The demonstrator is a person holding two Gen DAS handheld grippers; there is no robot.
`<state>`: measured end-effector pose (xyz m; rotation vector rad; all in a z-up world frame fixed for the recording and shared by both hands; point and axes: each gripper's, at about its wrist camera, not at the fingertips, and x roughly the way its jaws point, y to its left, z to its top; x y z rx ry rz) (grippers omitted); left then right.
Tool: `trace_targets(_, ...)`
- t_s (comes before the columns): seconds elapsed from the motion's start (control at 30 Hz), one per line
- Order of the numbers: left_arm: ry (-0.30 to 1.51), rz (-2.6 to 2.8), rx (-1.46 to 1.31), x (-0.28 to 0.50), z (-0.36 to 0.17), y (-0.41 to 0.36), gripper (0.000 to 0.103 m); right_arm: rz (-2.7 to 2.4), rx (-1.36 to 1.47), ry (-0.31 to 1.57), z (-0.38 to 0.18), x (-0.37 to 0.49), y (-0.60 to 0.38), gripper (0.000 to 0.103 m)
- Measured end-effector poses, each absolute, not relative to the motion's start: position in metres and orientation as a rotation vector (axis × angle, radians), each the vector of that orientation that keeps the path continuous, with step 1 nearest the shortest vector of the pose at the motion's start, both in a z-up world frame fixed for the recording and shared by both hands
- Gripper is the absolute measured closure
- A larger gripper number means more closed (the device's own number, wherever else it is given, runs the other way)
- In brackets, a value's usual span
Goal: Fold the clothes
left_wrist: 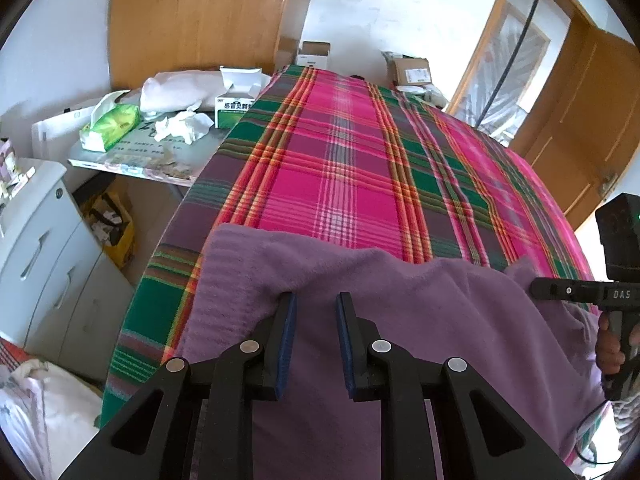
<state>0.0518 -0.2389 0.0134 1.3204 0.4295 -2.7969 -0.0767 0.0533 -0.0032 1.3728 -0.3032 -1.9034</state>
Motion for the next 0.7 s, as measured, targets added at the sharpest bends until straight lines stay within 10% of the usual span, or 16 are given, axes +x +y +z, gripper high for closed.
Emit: trace_targets(0.7,0.539,-2.781,1.332,0.045,0.007,-0.249,0.082,-2.01,1.413,-0.378,-0.012,-0.108,0.079,0.1)
